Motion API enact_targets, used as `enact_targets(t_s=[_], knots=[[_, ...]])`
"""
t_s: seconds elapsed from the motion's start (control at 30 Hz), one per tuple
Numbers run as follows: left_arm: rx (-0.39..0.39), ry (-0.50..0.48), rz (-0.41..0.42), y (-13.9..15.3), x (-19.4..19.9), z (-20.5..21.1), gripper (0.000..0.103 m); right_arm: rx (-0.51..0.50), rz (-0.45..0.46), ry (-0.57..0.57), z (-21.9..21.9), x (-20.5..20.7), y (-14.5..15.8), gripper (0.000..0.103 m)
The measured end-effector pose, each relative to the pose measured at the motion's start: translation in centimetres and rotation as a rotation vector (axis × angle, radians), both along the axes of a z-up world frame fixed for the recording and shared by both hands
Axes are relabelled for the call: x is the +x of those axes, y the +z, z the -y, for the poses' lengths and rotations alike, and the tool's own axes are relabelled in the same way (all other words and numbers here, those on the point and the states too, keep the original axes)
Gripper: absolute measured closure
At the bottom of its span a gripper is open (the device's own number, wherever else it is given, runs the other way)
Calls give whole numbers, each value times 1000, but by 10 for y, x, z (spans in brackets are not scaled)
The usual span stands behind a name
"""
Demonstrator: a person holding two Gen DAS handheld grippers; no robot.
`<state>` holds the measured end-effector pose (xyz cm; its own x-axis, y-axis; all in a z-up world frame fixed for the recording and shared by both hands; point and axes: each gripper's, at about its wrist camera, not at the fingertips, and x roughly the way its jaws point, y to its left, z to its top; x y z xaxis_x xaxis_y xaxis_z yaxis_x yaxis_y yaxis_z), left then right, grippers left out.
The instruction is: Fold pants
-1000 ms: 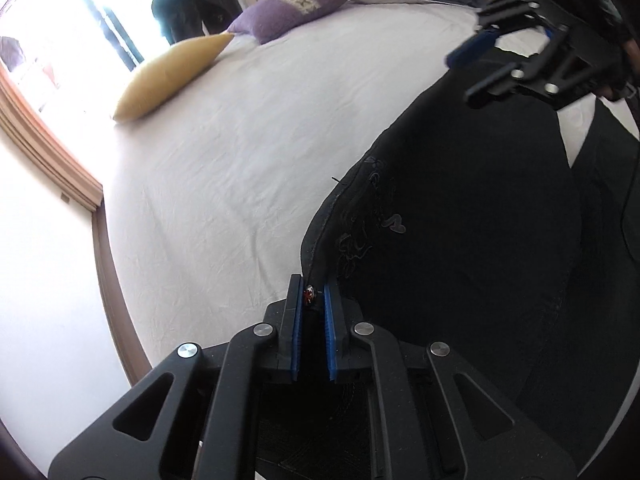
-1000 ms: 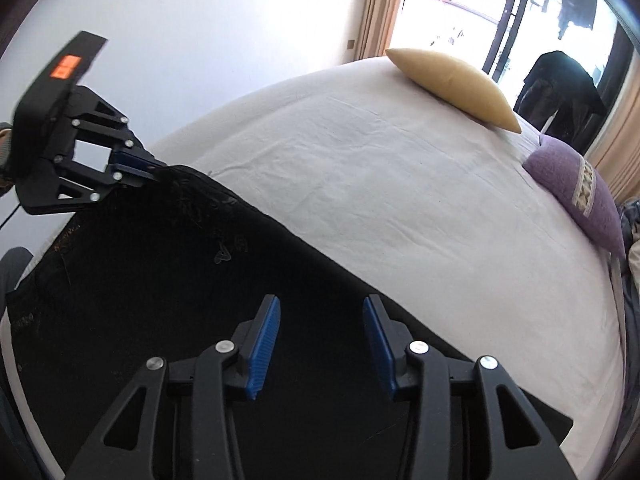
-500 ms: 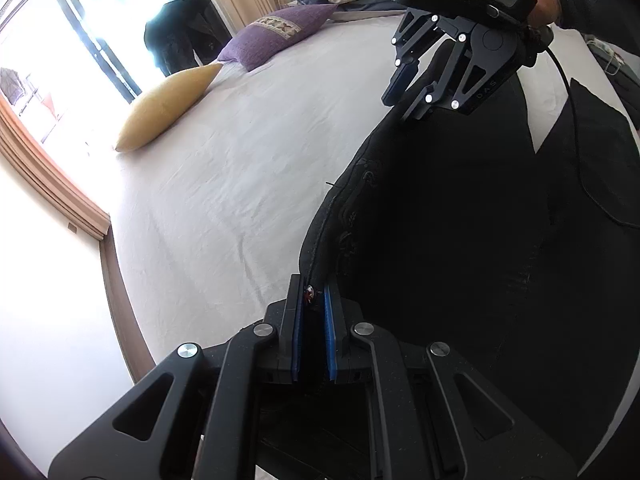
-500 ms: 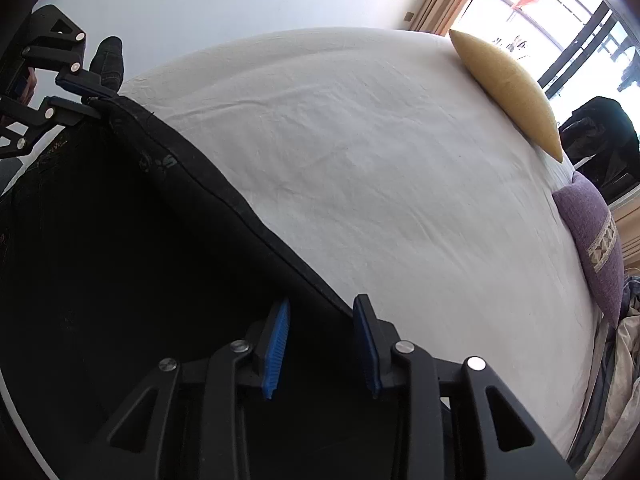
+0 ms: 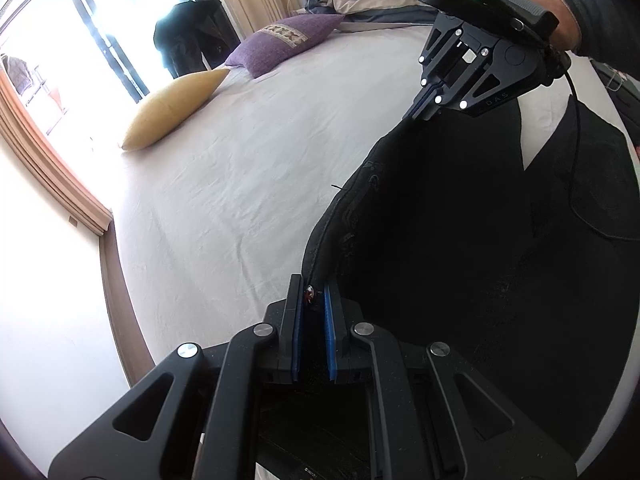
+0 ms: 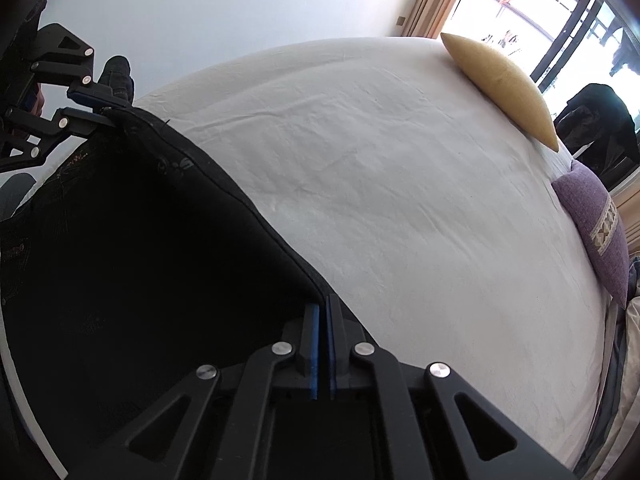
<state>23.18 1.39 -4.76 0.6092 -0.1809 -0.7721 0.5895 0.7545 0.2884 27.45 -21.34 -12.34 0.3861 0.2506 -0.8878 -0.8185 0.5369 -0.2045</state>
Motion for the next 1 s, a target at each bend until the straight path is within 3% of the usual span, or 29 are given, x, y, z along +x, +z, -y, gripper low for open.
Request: enact_targets(t_s=[0.3, 0.47, 0.77, 1.0], knots=[[-19, -59, 52, 22, -61, 11, 95, 30, 62, -16, 20, -71, 22, 100], [-33, -100, 33, 21, -109, 20, 95, 19, 83, -26, 31, -128, 23, 100], [-18, -158, -37, -8, -198, 28, 95, -21, 91, -35, 35, -217, -2, 100], [24, -190, -73, -40, -251, 23, 95, -123, 103, 18, 20, -266, -31, 100]])
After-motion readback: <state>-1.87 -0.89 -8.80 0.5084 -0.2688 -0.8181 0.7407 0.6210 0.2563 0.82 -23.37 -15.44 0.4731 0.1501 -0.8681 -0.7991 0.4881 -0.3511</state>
